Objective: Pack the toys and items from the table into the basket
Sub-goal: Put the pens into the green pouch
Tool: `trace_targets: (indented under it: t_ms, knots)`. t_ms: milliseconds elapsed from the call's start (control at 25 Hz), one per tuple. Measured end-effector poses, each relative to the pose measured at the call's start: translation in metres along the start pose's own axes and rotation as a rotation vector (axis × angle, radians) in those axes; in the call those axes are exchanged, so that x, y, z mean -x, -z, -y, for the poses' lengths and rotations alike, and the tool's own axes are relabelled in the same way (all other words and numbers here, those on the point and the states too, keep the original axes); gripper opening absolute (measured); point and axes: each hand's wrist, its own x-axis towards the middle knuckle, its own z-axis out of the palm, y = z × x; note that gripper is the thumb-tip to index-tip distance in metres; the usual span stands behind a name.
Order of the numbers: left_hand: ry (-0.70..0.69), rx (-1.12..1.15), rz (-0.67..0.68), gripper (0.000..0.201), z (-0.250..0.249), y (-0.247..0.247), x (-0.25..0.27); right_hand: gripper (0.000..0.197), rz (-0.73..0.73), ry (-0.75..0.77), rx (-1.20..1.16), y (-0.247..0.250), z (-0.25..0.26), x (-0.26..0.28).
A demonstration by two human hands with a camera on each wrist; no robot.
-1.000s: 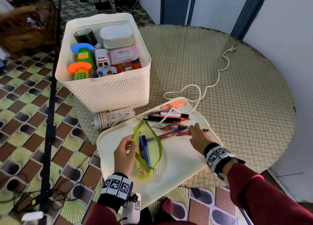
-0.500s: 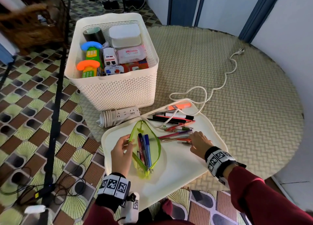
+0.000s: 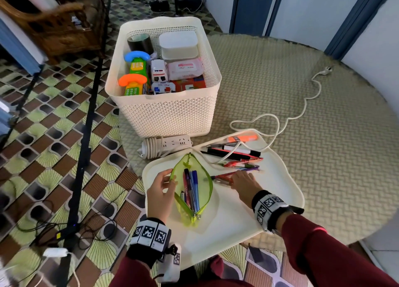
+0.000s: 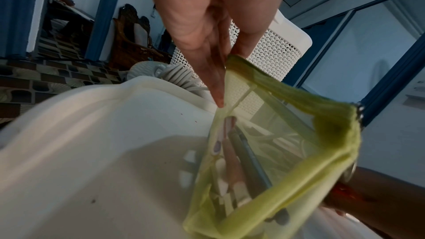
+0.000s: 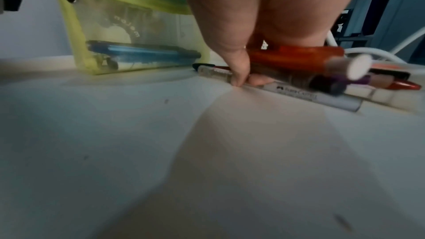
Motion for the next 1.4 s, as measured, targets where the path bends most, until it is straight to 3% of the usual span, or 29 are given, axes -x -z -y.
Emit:
trace_targets:
  t_ms: [80, 160, 280, 400, 480, 600, 680, 720, 800, 880, 920, 1040, 1080, 1280, 1400]
  knots:
    - [-0.012, -0.005, -0.003, 0.023, -0.002, 0.000, -0.001, 0.019, -0.042, -0.045, -0.252, 0.010, 0.003, -0.004]
    - [-0.021, -0.002, -0.005, 0.023, -0.002, -0.001, -0.002, 0.016, -0.158, -0.151, -0.718, 0.037, 0.014, -0.008]
    - [-0.023, 0.006, 0.004, 0.022, -0.004, -0.004, -0.005, 0.016, -0.300, -0.112, -1.353, 0.082, 0.047, -0.015]
    - [-0.025, 0.001, 0.016, 0.019, -0.009, -0.007, -0.010, 0.010, -0.246, -0.089, -1.714, 0.099, 0.088, -0.018]
    - [-0.035, -0.031, 0.016, 0.017, -0.012, -0.008, -0.013, 0.017, -0.130, -0.154, -1.650, 0.087, 0.104, -0.015]
    - [-0.057, -0.022, -0.018, 0.016, -0.013, -0.008, -0.018, 0.043, 0.019, -0.141, -1.276, 0.061, 0.110, -0.003]
    - [-0.098, -0.021, -0.023, 0.018, -0.013, -0.007, -0.021, 0.046, 0.107, -0.092, -1.055, 0.054, 0.107, 0.004]
    - [-0.122, -0.031, -0.013, 0.020, -0.014, -0.007, -0.022, 0.040, 0.094, -0.061, -0.948, 0.054, 0.105, 0.005]
    - [-0.172, -0.073, 0.023, 0.026, -0.016, -0.007, -0.025, 0.029, -0.090, -0.060, -0.875, 0.058, 0.093, 0.002]
    - [-0.210, -0.121, 0.056, 0.033, -0.016, -0.006, -0.028, 0.034, -0.245, -0.126, -0.835, 0.057, 0.070, -0.002]
    - [-0.213, -0.136, 0.070, 0.033, -0.016, -0.006, -0.029, 0.034, -0.209, -0.141, -0.744, 0.055, 0.057, -0.002]
    - [-0.171, -0.176, 0.141, 0.032, -0.014, -0.006, -0.031, 0.038, 0.188, -0.098, -0.139, 0.036, 0.025, 0.005]
    - [-0.162, -0.188, 0.176, 0.035, -0.014, -0.006, -0.030, 0.039, 0.234, -0.075, -0.039, 0.029, 0.017, 0.008]
    - [-0.137, -0.168, 0.242, 0.042, -0.016, -0.010, -0.026, 0.025, 0.076, -0.138, -0.298, 0.025, -0.007, 0.005]
    - [-0.128, -0.163, 0.238, 0.044, -0.016, -0.011, -0.027, 0.034, -0.007, -0.191, -0.224, 0.035, -0.022, -0.009]
